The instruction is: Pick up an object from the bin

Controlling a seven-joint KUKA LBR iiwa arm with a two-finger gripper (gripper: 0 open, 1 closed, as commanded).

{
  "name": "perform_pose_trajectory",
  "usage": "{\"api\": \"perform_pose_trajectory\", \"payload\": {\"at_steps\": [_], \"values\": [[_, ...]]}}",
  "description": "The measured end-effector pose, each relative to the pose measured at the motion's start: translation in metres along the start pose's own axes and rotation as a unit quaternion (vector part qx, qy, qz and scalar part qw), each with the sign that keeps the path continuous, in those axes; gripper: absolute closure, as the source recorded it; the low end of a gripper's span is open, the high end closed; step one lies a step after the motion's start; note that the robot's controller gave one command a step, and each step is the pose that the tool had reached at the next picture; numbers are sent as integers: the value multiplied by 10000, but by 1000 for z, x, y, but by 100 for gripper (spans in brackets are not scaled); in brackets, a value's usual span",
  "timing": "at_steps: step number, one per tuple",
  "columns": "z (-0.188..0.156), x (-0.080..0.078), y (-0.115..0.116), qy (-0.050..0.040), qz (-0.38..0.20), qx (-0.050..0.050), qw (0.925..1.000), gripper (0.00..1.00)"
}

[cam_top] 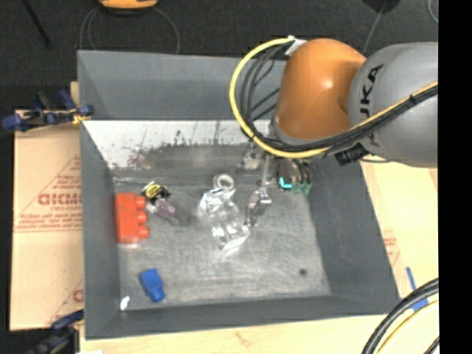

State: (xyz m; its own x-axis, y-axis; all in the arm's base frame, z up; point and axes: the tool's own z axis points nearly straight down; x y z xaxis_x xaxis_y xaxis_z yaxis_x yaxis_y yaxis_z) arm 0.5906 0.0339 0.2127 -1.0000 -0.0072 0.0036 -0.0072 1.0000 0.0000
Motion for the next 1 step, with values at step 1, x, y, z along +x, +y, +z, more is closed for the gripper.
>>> {"api": "perform_pose_trajectory", "payload": {"at_steps": [1], "values": [[96, -29, 25, -134, -1171, 4, 9930, 0]]}}
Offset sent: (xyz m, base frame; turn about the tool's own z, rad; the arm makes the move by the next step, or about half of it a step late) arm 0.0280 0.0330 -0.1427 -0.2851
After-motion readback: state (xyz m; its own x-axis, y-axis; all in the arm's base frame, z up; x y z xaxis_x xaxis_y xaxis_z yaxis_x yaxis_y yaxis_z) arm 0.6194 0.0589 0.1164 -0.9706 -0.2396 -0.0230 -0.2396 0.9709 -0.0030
